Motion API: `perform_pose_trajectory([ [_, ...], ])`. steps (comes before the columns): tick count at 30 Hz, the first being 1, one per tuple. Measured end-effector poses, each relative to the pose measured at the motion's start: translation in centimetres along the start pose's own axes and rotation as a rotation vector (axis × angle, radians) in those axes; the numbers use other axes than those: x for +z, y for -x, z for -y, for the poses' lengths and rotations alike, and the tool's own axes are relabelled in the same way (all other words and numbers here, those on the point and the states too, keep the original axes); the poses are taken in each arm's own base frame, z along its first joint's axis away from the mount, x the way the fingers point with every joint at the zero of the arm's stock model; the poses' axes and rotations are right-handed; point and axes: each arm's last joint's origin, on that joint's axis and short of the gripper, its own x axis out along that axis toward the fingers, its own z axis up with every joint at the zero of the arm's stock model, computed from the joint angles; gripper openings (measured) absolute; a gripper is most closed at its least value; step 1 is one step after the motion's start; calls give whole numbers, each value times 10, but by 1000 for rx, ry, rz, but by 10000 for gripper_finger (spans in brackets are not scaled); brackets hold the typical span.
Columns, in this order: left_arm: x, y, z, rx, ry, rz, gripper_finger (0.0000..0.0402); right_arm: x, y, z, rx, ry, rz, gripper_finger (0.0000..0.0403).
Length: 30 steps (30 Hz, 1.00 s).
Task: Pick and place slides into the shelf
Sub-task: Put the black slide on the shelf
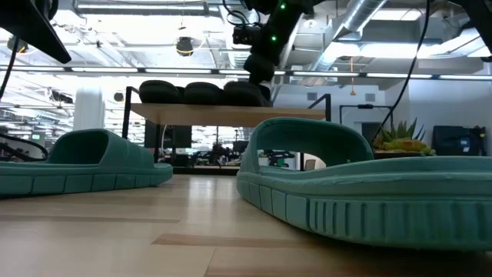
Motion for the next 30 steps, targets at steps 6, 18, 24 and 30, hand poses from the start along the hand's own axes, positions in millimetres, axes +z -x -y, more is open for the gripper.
perform_pose_trajectory([
  [6, 0, 0, 0, 0, 0, 0, 87, 0, 0, -1, 22, 19, 9, 59],
  [18, 0, 0, 0, 0, 19, 0, 87, -2, 0, -2, 30, 67, -9, 39],
  [24, 0, 0, 0, 0, 20, 0, 87, -3, 0, -2, 14, 73, -30, 45],
  [30, 0, 0, 0, 0, 20, 0, 87, -4, -1, 0, 6, 40, -33, 62],
])
